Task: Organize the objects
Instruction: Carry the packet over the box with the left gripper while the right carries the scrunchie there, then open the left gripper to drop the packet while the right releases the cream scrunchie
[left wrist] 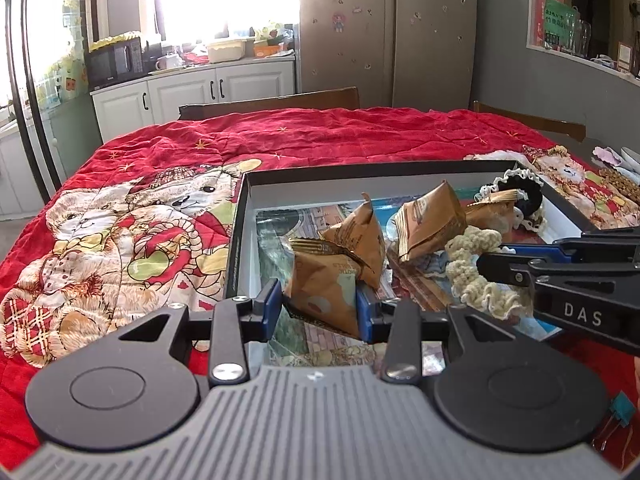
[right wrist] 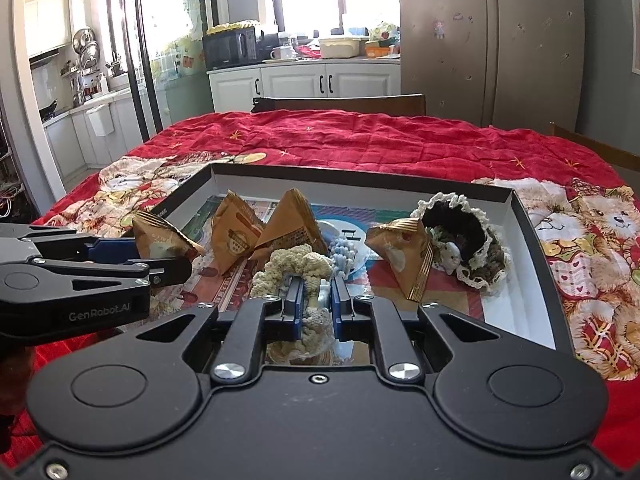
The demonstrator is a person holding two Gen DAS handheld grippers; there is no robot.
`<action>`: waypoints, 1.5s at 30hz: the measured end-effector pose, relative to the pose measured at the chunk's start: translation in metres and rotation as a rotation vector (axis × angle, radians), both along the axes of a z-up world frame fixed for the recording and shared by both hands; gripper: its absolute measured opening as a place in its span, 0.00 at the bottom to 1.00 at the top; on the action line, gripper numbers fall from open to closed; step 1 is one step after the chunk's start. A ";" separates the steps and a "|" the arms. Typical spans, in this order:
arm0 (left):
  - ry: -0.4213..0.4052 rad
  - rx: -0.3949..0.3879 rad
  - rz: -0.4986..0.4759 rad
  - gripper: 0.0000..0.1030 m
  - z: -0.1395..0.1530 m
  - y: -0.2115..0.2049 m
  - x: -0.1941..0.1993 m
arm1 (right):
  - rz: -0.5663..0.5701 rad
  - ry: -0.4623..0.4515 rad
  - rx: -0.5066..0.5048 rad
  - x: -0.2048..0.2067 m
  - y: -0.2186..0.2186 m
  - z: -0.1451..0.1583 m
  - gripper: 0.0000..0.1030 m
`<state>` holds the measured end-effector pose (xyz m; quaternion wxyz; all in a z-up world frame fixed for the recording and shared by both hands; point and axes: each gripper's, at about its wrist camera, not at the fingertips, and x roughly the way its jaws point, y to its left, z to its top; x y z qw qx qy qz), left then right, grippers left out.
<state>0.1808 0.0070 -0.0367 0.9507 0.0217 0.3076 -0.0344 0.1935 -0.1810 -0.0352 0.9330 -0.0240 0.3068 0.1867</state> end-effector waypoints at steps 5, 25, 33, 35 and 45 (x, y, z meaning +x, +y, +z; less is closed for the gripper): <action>0.007 0.007 -0.006 0.41 -0.002 -0.001 0.000 | 0.000 0.019 0.001 0.003 0.000 -0.005 0.13; 0.025 0.014 -0.019 0.42 -0.006 -0.002 0.003 | 0.000 0.040 -0.015 0.007 0.003 -0.011 0.13; 0.027 0.018 -0.021 0.43 -0.007 -0.003 0.003 | 0.000 0.040 -0.019 0.006 0.004 -0.012 0.13; 0.027 0.020 -0.022 0.43 -0.008 -0.003 0.003 | 0.001 0.039 -0.023 0.006 0.004 -0.013 0.14; 0.031 0.027 -0.022 0.47 -0.010 -0.004 0.004 | 0.004 0.032 -0.035 0.005 0.006 -0.014 0.15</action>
